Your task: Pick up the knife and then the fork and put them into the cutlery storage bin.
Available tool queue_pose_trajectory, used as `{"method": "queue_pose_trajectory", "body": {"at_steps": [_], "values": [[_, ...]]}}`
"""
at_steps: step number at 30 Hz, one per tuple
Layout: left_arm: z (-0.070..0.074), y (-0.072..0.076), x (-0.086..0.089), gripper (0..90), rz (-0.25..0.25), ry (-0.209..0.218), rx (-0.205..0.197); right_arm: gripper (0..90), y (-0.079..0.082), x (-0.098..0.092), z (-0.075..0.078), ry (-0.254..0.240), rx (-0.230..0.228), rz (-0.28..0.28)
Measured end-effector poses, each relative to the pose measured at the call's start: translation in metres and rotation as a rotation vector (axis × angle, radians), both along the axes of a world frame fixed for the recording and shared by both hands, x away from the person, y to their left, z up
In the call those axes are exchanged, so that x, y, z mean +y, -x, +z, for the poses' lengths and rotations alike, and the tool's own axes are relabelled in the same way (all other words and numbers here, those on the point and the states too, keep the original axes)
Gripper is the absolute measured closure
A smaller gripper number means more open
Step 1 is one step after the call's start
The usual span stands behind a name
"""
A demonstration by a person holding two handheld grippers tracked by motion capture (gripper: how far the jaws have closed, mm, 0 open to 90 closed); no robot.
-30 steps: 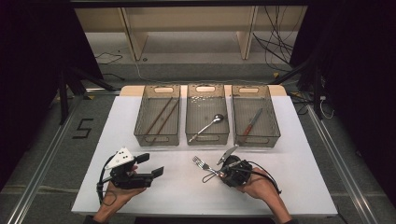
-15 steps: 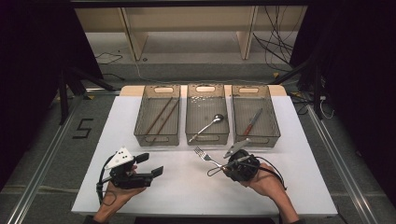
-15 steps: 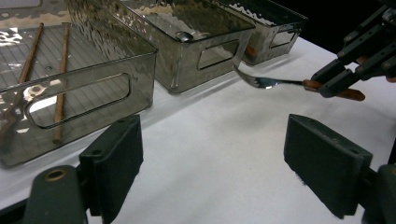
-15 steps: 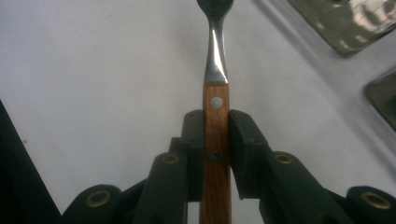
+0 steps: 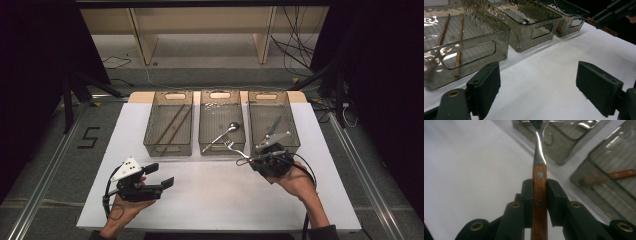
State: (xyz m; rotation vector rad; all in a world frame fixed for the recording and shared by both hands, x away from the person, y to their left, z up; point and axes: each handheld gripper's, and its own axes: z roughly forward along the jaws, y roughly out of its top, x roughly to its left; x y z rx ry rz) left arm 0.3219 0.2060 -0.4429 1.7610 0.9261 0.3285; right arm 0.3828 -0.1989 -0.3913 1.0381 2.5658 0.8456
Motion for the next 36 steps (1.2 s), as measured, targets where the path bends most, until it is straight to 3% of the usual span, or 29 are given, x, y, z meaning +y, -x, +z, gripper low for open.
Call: {"method": "queue_pose_trajectory", "body": {"at_steps": [11,17,28,36], "values": [[0.001,0.001,0.001,19.3,0.004,0.002,-0.006,77.3,-0.037,-0.025,0.027,-0.056,-0.056,-0.145],[0.000,0.000,0.002,19.3,0.013,0.013,-0.007,77.3,-0.059,-0.035,0.033,-0.071,-0.072,-0.233],[0.001,0.001,0.002,19.3,0.012,0.015,-0.008,77.3,-0.086,-0.044,0.035,-0.086,-0.060,-0.328],[0.001,0.001,0.003,19.3,0.011,0.014,-0.007,77.2,-0.103,-0.047,0.024,-0.055,-0.029,-0.380]]}}
